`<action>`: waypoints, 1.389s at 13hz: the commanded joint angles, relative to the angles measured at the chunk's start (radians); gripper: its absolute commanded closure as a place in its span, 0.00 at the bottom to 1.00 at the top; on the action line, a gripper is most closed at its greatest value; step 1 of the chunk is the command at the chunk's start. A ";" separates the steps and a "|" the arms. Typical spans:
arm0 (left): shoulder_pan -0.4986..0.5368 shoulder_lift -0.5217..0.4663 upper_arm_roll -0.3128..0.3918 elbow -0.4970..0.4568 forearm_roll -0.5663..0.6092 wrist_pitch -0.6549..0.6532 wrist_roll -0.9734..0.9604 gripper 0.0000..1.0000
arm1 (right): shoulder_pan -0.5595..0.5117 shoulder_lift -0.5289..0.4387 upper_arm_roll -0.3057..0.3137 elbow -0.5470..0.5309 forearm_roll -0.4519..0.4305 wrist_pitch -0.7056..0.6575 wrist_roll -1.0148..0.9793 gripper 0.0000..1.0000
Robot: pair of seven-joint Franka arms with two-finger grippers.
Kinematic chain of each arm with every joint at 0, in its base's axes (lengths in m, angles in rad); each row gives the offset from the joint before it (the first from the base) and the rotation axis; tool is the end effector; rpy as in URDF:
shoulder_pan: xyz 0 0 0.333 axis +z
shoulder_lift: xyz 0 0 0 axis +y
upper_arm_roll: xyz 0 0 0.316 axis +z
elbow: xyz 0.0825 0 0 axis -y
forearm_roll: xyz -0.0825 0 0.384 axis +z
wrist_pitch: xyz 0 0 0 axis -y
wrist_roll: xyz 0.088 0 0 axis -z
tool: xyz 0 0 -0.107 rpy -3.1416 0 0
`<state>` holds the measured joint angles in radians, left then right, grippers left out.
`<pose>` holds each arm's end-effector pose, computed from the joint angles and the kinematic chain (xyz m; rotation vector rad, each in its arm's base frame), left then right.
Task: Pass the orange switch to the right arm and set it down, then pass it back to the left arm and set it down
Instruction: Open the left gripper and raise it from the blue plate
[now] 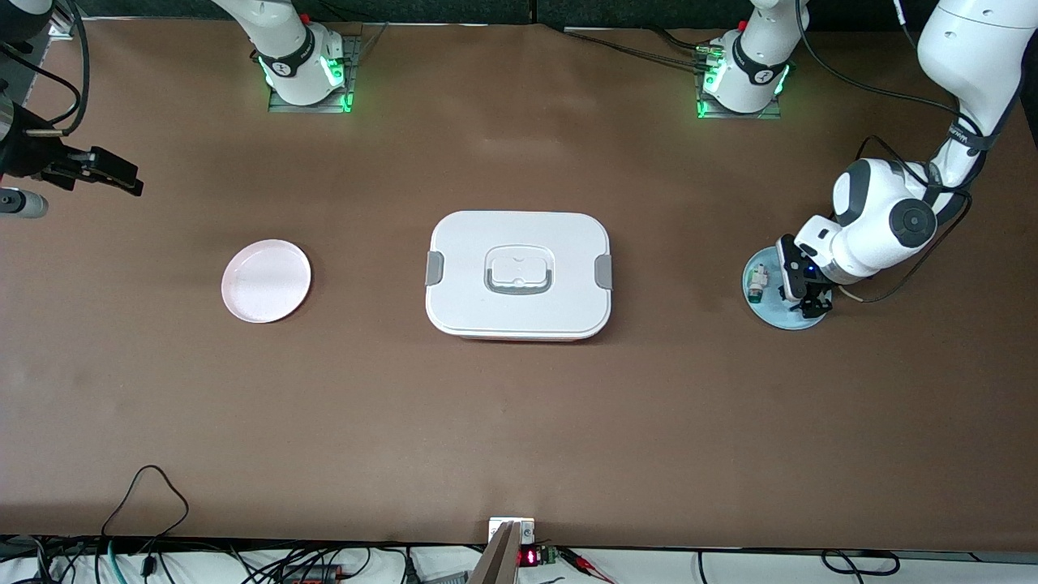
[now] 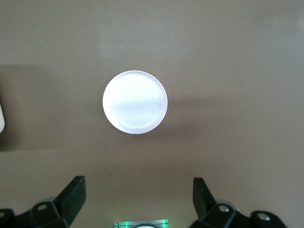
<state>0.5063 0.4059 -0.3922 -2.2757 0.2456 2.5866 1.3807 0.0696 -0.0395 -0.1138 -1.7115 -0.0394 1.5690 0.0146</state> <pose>0.5248 0.0483 0.1852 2.3049 -2.0522 -0.0259 0.5362 -0.0290 0.5797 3.1028 -0.0877 -0.1612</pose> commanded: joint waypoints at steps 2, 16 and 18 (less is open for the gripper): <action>0.000 -0.077 -0.019 0.048 0.037 -0.143 -0.066 0.00 | 0.001 -0.007 0.008 0.032 -0.005 -0.007 -0.044 0.00; 0.003 -0.374 -0.195 0.436 -0.158 -0.839 -0.966 0.00 | 0.027 -0.010 0.019 0.064 -0.036 -0.049 -0.044 0.00; 0.003 -0.371 -0.198 0.528 -0.176 -0.916 -1.093 0.00 | 0.027 -0.010 0.017 0.066 -0.036 -0.050 -0.044 0.00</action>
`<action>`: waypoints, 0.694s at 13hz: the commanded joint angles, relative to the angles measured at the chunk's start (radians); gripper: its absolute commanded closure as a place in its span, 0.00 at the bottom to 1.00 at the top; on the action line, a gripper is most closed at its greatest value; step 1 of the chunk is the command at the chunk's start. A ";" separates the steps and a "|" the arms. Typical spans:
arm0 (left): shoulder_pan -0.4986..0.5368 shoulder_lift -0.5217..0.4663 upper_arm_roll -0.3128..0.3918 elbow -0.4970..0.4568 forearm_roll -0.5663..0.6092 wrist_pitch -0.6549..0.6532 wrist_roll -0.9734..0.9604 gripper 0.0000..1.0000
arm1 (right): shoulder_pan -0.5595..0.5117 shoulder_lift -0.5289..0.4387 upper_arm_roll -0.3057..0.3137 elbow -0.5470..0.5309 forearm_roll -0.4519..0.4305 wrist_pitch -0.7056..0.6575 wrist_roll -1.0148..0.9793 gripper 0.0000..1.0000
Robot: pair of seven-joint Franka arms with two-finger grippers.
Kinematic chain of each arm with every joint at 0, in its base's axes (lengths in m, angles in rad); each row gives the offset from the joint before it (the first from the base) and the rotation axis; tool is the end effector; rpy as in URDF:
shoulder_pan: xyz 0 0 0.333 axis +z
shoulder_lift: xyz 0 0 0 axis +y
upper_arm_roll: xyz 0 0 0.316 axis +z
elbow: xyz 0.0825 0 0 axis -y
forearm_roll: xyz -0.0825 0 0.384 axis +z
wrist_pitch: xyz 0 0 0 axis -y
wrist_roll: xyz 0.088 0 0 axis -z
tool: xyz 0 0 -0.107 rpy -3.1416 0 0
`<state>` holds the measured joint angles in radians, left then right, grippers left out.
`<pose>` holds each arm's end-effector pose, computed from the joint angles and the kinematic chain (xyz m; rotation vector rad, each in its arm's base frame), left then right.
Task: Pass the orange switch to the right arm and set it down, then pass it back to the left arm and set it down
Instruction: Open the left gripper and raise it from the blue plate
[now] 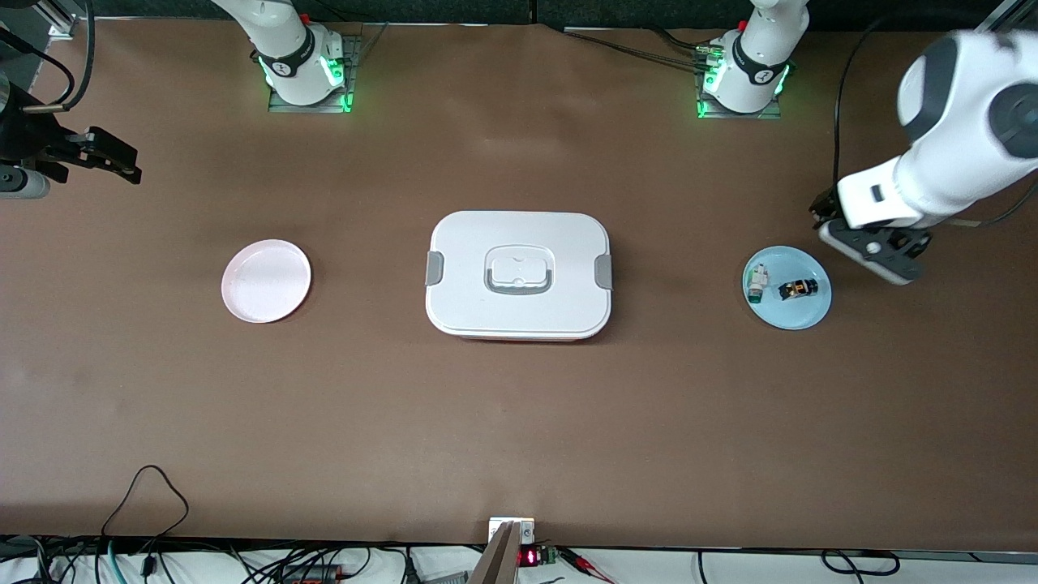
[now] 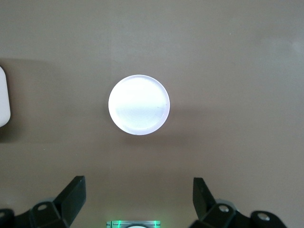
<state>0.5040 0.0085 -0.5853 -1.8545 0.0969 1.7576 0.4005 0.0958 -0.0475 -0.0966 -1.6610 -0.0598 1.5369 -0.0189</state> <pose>0.5517 -0.0355 0.5021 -2.9674 0.7656 0.1792 0.5342 -0.0082 0.6052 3.0847 0.0288 -0.1194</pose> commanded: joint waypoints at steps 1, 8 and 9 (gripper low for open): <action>0.010 0.027 -0.004 0.138 -0.049 -0.113 -0.174 0.00 | 0.001 -0.003 0.003 0.017 -0.015 -0.021 -0.012 0.00; 0.011 0.019 -0.001 0.319 -0.120 -0.305 -0.385 0.00 | 0.001 0.000 0.001 0.035 -0.002 -0.034 -0.013 0.00; 0.013 0.019 0.001 0.345 -0.123 -0.332 -0.373 0.00 | 0.001 -0.002 0.001 0.035 0.000 -0.034 -0.010 0.00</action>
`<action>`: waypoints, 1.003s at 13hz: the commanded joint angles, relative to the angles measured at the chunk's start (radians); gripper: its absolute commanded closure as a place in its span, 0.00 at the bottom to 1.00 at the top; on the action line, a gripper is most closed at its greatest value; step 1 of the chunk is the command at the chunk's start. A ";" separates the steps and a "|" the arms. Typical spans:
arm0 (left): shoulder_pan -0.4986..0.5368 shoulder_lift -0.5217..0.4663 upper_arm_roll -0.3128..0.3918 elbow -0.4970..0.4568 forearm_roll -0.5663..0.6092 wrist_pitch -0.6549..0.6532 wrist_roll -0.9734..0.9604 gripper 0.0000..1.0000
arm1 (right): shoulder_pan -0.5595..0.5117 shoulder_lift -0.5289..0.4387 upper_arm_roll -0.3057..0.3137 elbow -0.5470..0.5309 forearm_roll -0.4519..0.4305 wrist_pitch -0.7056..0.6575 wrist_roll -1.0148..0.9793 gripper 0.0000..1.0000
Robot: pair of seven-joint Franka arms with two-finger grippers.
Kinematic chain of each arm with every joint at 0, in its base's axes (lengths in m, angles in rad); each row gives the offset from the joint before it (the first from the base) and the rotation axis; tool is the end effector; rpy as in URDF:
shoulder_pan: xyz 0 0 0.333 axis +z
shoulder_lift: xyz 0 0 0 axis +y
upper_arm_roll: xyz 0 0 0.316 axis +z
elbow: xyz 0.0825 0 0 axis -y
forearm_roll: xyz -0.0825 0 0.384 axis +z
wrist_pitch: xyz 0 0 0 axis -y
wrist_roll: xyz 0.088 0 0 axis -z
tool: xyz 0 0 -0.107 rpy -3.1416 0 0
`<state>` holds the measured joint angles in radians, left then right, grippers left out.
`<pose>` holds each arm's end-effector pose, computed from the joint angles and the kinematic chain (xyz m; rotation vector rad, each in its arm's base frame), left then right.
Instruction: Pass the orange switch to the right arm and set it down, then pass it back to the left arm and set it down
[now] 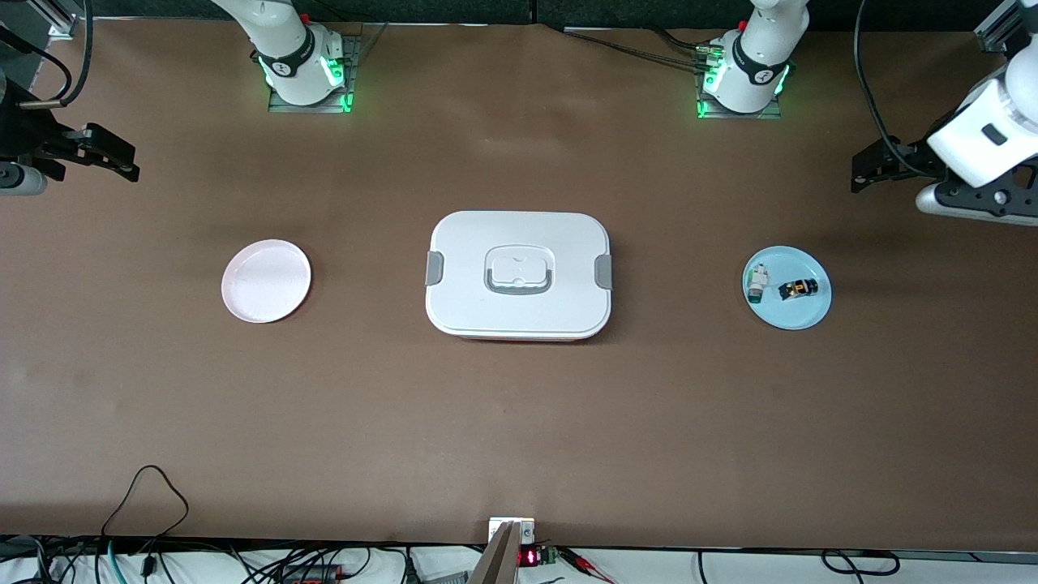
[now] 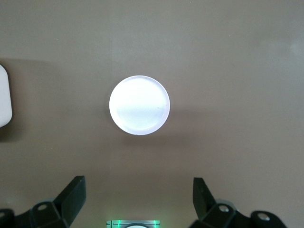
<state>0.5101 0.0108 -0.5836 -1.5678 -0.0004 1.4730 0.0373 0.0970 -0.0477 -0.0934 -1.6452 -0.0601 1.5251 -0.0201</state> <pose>0.5449 -0.0385 0.6129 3.1281 -0.1739 -0.1629 0.5335 -0.0059 0.6118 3.0843 0.0361 -0.1127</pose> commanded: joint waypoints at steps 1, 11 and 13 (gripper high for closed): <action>0.004 0.024 -0.001 0.083 -0.038 -0.083 0.013 0.00 | 0.000 -0.001 -0.002 0.019 0.000 -0.022 -0.009 0.00; -0.424 0.038 0.385 0.120 -0.024 -0.039 0.038 0.00 | 0.006 -0.001 0.004 0.021 -0.007 -0.020 -0.009 0.00; -0.487 0.034 0.467 0.115 -0.038 -0.017 0.048 0.00 | 0.003 0.000 0.001 0.021 -0.004 -0.020 -0.012 0.00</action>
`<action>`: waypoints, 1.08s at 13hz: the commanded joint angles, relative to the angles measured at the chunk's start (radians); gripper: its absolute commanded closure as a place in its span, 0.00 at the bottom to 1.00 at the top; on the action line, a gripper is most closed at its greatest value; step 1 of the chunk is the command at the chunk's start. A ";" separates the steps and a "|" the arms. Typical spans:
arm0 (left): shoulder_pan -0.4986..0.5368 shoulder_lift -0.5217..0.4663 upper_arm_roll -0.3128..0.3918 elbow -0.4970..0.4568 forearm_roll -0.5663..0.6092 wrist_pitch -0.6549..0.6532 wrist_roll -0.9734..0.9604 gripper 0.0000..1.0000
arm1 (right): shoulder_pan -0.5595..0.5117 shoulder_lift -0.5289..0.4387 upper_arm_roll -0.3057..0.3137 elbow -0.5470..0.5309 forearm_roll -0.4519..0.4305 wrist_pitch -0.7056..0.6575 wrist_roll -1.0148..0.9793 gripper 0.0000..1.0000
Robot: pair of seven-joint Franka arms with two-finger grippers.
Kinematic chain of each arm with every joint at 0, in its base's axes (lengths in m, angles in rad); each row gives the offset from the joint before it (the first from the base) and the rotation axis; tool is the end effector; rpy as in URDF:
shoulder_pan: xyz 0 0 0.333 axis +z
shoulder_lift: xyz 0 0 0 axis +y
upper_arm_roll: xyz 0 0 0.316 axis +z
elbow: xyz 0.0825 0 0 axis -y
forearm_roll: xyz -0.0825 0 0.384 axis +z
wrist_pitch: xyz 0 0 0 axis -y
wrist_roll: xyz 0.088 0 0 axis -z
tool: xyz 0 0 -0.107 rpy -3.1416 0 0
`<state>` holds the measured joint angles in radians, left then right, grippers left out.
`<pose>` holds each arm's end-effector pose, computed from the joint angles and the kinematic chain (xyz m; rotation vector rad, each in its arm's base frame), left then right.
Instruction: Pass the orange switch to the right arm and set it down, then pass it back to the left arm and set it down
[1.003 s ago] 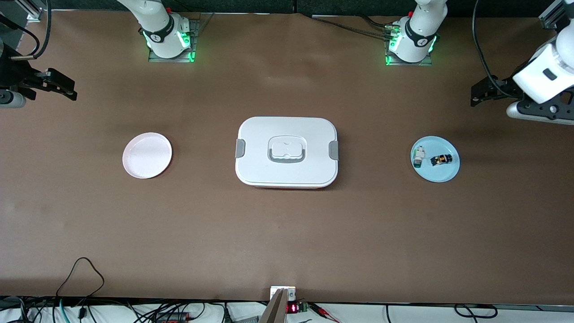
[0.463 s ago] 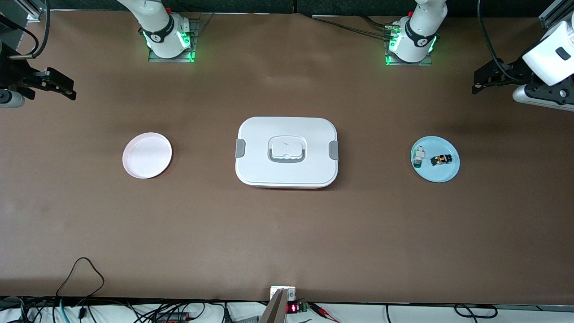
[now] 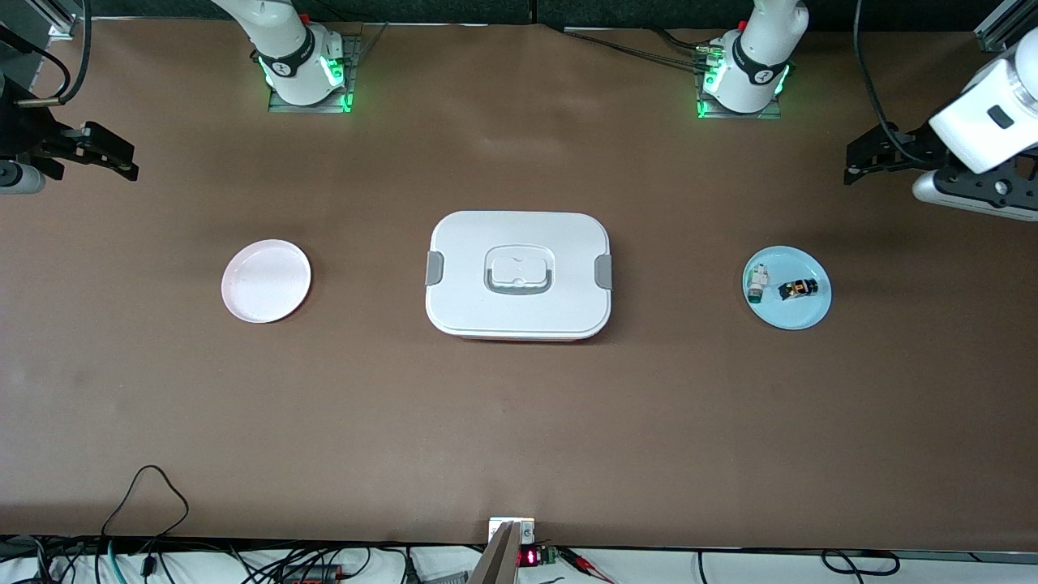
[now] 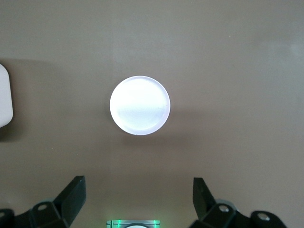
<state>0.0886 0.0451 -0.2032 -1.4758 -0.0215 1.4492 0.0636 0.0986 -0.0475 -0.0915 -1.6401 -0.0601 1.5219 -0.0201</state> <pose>0.5523 -0.0632 0.6340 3.0983 -0.2799 -0.1113 0.5334 -0.0041 0.6138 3.0841 0.0411 -0.1099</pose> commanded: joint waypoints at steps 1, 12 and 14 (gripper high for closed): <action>-0.102 -0.005 0.135 0.020 -0.037 0.002 0.021 0.00 | 0.001 0.000 -0.001 0.016 -0.009 -0.017 -0.011 0.00; -0.007 -0.037 0.067 -0.009 0.004 -0.006 0.022 0.00 | -0.086 0.052 0.089 0.062 -0.014 -0.020 -0.009 0.00; -0.018 -0.051 0.067 -0.021 0.009 -0.006 0.025 0.00 | -0.048 0.048 0.038 0.060 -0.012 -0.032 -0.006 0.00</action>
<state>0.0578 0.0294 -0.1132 -1.4700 -0.0370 1.4479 0.0702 0.0213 -0.0056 -0.0165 -1.6061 -0.0604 1.5195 -0.0202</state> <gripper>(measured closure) 0.000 0.000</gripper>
